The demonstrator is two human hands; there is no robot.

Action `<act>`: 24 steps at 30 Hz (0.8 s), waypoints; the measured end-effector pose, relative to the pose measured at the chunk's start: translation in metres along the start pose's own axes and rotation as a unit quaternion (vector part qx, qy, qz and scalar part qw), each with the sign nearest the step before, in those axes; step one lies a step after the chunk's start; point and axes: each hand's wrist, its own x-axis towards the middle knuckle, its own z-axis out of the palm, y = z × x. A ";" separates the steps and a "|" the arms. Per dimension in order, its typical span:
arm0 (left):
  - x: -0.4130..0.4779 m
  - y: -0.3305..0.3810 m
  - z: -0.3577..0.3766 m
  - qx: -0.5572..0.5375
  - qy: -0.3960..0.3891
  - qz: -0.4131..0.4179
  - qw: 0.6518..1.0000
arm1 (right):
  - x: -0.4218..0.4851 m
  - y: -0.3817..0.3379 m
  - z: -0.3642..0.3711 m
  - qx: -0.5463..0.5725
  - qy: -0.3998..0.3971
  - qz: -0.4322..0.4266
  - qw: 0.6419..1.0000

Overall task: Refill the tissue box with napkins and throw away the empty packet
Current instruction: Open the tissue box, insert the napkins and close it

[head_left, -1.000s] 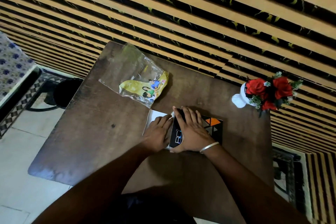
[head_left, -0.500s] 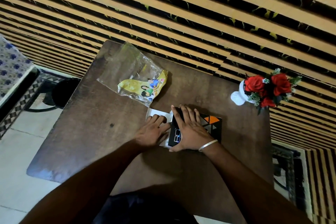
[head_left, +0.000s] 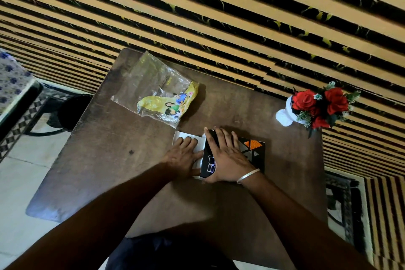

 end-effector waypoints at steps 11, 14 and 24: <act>0.025 0.025 -0.010 0.063 -0.033 -0.054 0.996 | 0.002 -0.003 0.002 0.010 -0.004 0.011 1.000; 0.028 0.029 -0.007 0.093 -0.053 -0.053 0.993 | 0.002 -0.003 0.002 0.007 -0.004 0.015 1.000; 0.015 0.004 0.000 -0.020 0.011 0.020 1.000 | -0.002 0.004 0.003 0.025 0.009 -0.003 1.000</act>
